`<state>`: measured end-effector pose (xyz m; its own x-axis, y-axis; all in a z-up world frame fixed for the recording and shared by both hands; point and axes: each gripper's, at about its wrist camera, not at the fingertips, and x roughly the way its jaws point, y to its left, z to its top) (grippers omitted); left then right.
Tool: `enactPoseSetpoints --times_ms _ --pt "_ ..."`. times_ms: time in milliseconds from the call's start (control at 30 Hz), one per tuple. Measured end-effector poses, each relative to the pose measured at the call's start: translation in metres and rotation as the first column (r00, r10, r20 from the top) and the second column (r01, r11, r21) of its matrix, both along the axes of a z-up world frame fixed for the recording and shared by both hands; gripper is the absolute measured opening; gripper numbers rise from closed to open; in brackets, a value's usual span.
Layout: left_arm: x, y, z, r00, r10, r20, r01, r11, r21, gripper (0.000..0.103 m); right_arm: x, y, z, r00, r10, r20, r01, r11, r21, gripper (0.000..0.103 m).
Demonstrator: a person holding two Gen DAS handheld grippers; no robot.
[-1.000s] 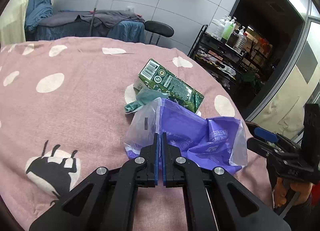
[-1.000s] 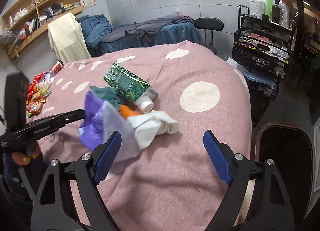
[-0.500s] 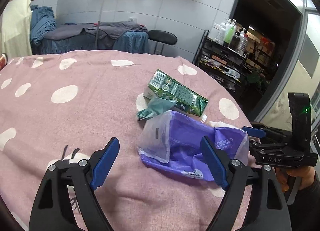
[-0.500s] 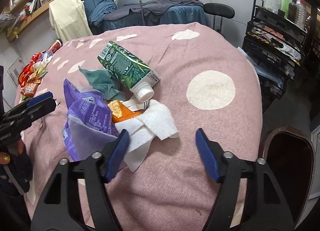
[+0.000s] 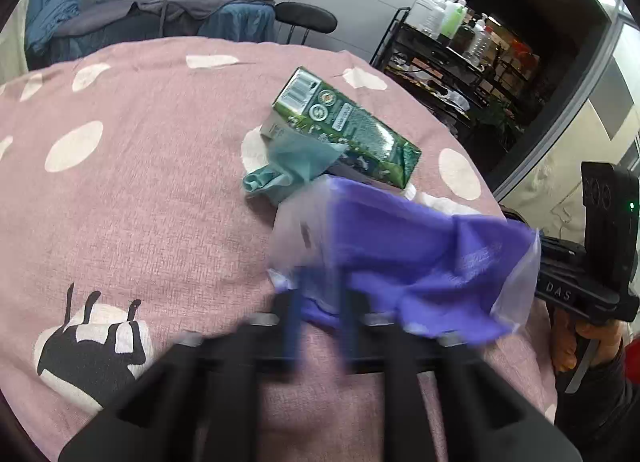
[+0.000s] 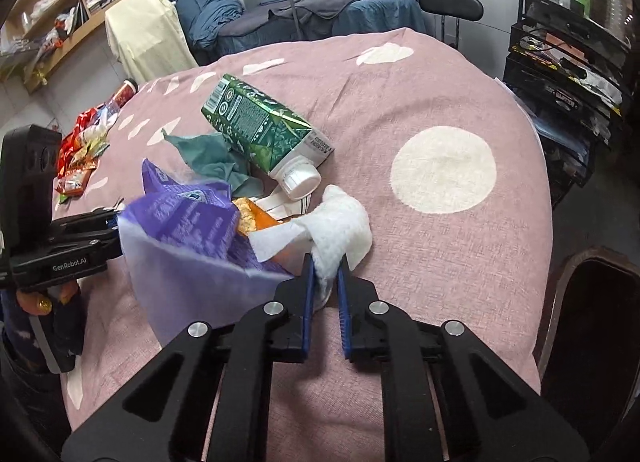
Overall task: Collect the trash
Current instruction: 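Carry the white wipe with the right tool into the bin and release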
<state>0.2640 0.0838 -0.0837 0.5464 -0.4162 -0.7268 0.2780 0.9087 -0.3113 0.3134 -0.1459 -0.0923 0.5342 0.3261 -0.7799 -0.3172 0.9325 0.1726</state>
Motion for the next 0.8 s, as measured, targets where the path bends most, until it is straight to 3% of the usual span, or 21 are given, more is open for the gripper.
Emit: enactPoseSetpoints --times_ms 100,500,633,800 --pt "-0.010 0.004 0.009 0.998 0.037 0.054 -0.038 0.999 0.012 0.005 -0.006 -0.004 0.005 0.999 -0.025 0.034 0.025 1.000 0.008 0.008" --pt "-0.061 0.020 0.038 0.970 0.162 0.182 -0.151 0.986 -0.073 0.004 -0.043 -0.032 0.033 0.986 -0.106 0.132 0.092 0.990 0.110 0.006" --pt "-0.078 0.017 0.048 0.961 0.181 0.209 -0.157 0.979 -0.127 0.004 -0.062 -0.045 0.045 0.976 -0.138 0.169 0.115 0.983 0.142 0.006" --pt "-0.090 -0.002 0.053 0.960 0.154 0.232 -0.126 0.983 -0.132 0.003 -0.083 -0.068 0.055 0.961 -0.196 0.193 0.161 0.970 0.180 0.006"
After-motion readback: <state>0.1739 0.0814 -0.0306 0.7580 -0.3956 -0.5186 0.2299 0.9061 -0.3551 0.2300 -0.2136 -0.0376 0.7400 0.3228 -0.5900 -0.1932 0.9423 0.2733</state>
